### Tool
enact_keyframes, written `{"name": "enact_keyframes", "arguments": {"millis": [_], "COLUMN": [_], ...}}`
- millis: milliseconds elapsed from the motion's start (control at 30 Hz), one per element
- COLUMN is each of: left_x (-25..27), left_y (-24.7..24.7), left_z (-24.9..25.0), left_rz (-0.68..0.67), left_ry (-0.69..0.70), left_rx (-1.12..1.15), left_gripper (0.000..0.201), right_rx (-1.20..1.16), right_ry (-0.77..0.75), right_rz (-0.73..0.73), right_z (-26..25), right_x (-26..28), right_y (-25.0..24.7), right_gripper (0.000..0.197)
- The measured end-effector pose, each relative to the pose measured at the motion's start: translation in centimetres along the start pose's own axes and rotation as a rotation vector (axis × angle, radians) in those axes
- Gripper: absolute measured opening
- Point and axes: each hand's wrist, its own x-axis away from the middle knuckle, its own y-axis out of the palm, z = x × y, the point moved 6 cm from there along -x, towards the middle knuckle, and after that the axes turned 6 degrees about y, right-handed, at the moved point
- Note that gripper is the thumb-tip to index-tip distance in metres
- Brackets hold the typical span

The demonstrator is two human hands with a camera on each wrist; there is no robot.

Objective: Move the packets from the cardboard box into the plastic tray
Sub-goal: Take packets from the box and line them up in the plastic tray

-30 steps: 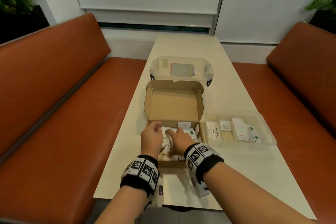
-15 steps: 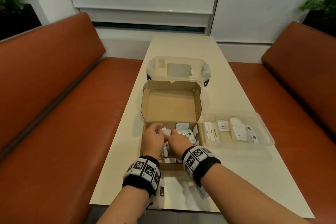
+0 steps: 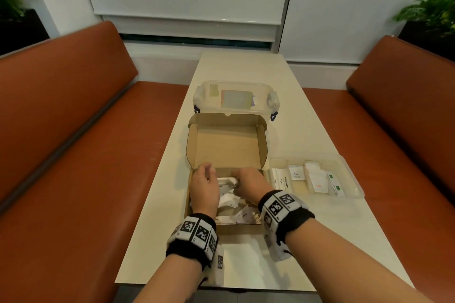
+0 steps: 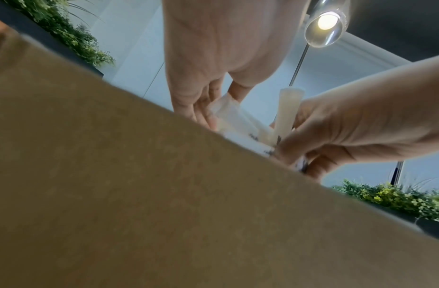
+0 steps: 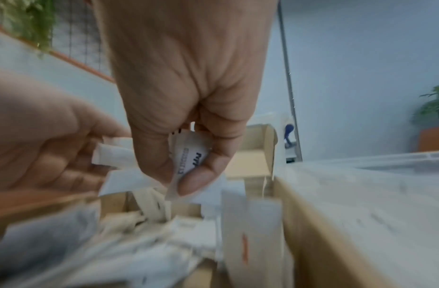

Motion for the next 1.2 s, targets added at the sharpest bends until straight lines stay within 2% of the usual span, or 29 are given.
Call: {"name": "enact_keyframes", "arguments": {"millis": [133,267,333,467,567,667,733,833,1100,1200], "left_x": [0.2,0.6,0.8,0.6,0.6,0.7,0.7,0.9,-0.3,-0.3], "left_y": [0.5,2.0,2.2,2.2,2.8,3.9,4.4,5.1,6.3,6.7], "left_z": [0.8,1.4,1.6,1.2,0.9,1.1,1.4,1.7,1.8,1.8], "left_rz": [-0.05,-0.189,-0.194,-0.127,-0.184,-0.268,-0.27,-0.267,-0.238,-0.235], "left_ry": [-0.017,-0.121,-0.148,-0.191,-0.224,-0.249,-0.274,-0.301,-0.267,-0.256], "left_rx": [0.146,0.341,0.381,0.461,0.484,0.549,0.632,0.696,0.577,0.519], "left_gripper": [0.042,0.07,0.082,0.089,0.096,0.106,0.113,0.099,0.071,0.065], "right_rx": [-0.226,-0.319,-0.352,-0.444,-0.55,-0.615,-0.629,-0.644,-0.658,-0.645], "right_ry": [0.011,0.048,0.048,0.087,0.115,0.08,0.046,0.012,0.043,0.069], "right_rz": [0.073,0.038,0.027,0.067,0.107,0.028,-0.052,-0.096,-0.079,-0.051], "right_z": [0.3,0.3,0.2,1.0,1.8,1.6,1.0,0.5,2.1,2.8], "right_x": [0.2,0.2,0.1,0.1,0.2,0.5,0.7,0.7,0.7,0.6], "right_y": [-2.4,-2.9,-2.7,-2.6,-3.1,-3.3,-3.1,-2.8,-2.5,-2.2], "right_gripper": [0.019,0.016,0.016,0.012,0.013,0.007,0.015,0.03,0.042,0.04]}}
